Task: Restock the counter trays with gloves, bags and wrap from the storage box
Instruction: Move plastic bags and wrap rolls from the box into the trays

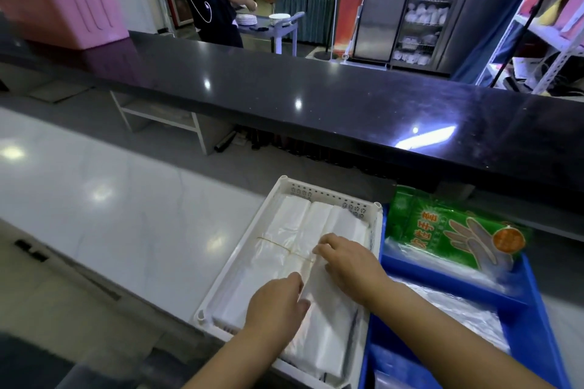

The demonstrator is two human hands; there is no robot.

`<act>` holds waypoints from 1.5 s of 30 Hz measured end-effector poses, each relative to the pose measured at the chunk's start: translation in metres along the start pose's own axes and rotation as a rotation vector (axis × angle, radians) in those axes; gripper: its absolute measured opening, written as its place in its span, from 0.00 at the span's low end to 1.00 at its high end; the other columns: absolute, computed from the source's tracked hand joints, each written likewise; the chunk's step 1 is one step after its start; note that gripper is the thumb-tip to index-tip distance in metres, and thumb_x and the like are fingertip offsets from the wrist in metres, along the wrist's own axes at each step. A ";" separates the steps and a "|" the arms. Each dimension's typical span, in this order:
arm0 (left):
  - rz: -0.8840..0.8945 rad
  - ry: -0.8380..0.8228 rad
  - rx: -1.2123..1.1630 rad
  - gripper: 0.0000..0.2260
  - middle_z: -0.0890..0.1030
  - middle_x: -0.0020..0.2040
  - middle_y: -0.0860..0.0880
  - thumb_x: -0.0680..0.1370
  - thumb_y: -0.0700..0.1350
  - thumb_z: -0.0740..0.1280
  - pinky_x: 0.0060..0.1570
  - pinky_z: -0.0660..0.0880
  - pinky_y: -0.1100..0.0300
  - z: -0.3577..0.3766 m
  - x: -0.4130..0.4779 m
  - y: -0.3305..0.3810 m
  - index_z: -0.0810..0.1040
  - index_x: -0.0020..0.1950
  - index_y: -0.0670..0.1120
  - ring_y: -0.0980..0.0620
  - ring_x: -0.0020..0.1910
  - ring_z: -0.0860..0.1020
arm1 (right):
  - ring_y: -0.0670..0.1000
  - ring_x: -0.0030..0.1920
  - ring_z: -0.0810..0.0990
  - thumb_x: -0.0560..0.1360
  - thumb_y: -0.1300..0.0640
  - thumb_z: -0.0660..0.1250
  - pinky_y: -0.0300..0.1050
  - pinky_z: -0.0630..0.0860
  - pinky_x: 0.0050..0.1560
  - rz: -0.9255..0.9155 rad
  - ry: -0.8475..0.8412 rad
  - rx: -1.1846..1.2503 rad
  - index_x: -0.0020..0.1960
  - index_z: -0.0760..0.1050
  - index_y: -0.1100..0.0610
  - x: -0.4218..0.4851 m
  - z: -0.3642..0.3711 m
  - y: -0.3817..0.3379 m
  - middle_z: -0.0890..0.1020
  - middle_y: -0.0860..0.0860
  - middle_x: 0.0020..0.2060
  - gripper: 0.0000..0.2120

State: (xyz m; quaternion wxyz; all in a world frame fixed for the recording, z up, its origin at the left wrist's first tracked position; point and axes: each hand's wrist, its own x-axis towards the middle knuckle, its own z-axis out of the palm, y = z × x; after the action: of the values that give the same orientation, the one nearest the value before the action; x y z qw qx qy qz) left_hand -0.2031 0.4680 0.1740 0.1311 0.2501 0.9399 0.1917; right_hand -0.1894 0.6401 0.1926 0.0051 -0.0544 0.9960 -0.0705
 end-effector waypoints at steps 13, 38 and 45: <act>-0.274 0.104 -0.009 0.06 0.74 0.39 0.55 0.73 0.51 0.63 0.32 0.61 0.59 -0.019 -0.042 -0.039 0.72 0.49 0.54 0.52 0.42 0.74 | 0.54 0.50 0.80 0.76 0.63 0.61 0.49 0.79 0.45 -0.152 0.156 0.170 0.59 0.76 0.53 0.036 0.001 -0.038 0.82 0.51 0.53 0.13; -1.023 0.486 -0.160 0.03 0.82 0.39 0.53 0.73 0.49 0.65 0.32 0.67 0.61 -0.045 -0.428 -0.337 0.74 0.39 0.55 0.49 0.36 0.76 | 0.57 0.48 0.80 0.77 0.51 0.59 0.48 0.74 0.43 -0.608 -0.310 0.018 0.53 0.76 0.52 -0.019 0.134 -0.423 0.83 0.53 0.48 0.11; -1.053 0.402 -0.266 0.03 0.82 0.38 0.51 0.74 0.47 0.64 0.33 0.71 0.60 0.003 -0.457 -0.369 0.77 0.43 0.53 0.48 0.37 0.78 | 0.59 0.50 0.80 0.76 0.54 0.60 0.48 0.74 0.44 -0.527 -0.598 -0.047 0.54 0.77 0.52 -0.051 0.213 -0.434 0.82 0.55 0.51 0.10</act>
State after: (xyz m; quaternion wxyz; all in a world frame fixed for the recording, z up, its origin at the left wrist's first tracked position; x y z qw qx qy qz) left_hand 0.0273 -0.0646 0.0834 0.0580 -0.3112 0.9120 0.2609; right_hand -0.0883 0.1887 0.0434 0.2754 -0.3262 0.9039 -0.0274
